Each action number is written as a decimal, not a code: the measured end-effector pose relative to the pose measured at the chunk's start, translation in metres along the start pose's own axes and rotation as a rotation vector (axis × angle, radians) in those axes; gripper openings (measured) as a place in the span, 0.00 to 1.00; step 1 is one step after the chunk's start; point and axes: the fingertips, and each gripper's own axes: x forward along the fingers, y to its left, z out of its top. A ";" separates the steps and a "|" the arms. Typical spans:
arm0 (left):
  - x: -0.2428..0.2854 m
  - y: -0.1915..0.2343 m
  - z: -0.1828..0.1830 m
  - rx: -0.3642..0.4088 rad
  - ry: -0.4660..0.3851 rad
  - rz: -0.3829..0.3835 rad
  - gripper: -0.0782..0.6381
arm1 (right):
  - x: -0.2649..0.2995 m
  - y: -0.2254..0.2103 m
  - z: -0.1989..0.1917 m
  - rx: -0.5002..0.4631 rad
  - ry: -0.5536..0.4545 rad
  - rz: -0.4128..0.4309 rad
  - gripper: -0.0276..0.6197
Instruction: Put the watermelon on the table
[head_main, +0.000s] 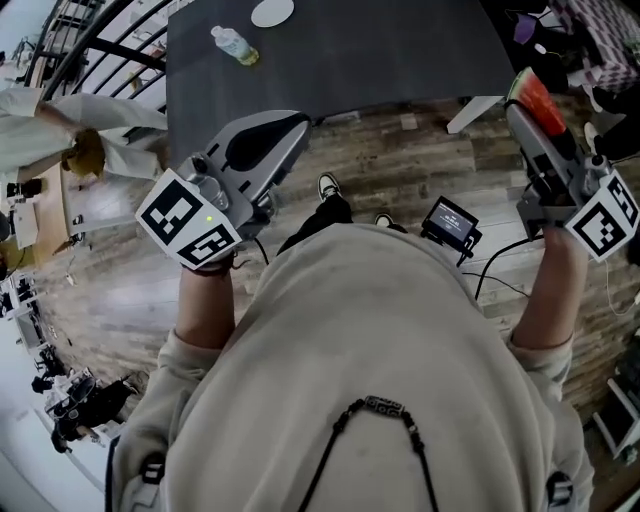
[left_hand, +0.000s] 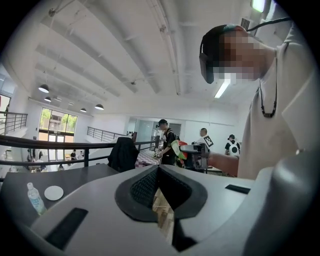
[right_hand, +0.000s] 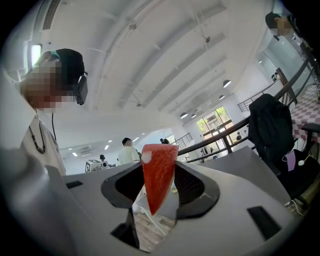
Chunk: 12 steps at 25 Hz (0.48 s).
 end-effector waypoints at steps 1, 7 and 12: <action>0.004 0.003 0.003 0.007 -0.008 -0.011 0.12 | -0.002 -0.004 -0.002 0.010 -0.006 -0.020 0.34; 0.029 0.013 0.010 0.013 -0.033 -0.073 0.12 | -0.029 -0.015 -0.005 0.029 -0.034 -0.112 0.34; 0.040 0.022 0.009 0.037 -0.013 -0.109 0.12 | -0.035 -0.017 -0.002 0.033 -0.054 -0.167 0.34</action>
